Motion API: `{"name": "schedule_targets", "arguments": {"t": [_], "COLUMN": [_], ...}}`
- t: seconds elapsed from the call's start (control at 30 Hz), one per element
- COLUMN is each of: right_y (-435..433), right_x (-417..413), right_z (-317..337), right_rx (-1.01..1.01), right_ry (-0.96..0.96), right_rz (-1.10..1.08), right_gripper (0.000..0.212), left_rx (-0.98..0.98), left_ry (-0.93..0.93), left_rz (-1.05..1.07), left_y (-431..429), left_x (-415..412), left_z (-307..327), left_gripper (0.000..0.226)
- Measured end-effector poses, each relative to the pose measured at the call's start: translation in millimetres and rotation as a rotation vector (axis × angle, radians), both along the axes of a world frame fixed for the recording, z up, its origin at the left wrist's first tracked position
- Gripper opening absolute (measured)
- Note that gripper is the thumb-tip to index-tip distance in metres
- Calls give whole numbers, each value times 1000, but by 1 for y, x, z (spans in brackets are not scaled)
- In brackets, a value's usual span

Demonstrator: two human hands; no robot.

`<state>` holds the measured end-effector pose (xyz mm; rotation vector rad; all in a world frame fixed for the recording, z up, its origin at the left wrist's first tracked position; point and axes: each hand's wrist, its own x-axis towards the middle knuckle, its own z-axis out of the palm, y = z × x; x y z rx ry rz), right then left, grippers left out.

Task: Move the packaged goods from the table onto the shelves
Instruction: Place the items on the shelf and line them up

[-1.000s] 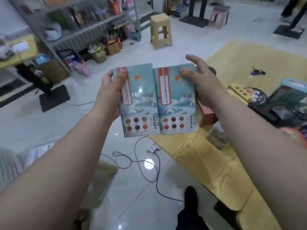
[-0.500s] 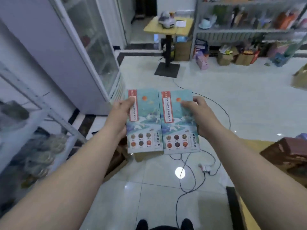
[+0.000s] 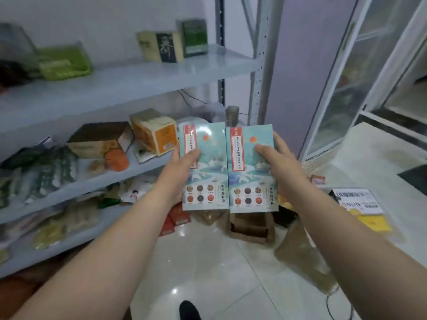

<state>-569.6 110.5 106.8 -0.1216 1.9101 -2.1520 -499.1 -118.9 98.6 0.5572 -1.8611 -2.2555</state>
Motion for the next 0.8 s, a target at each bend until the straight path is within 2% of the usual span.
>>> {"name": "schedule_targets", "arguments": {"t": [0.1,0.23,0.33,0.4,0.6,0.8], "right_y": [-68,-151,-207,-242,-323,-373], "right_x": [-14,-38,-55,-66,-103,-166], "right_z": [19,46,68,81,117,133], "right_rx": [5,20,-13,-42,-149,-170], "right_ry": [70,161,214,208,257,416], "right_rz": [122,222,270,295,332,274], "right_gripper": [43,49,49,52,51,68], "left_rx": [-9,-5,-24,-35,-208,-383], "left_ry": [52,95,150,182,232,319], "left_rz": [111,215,259,290,354,412], "left_y": [-58,-131,-176,-205,-276,-331], "left_x": [9,8,1,-6,-35,-95], "left_z": [11,28,47,62,114,131], "left_gripper": [42,55,44,45,53,72]}}
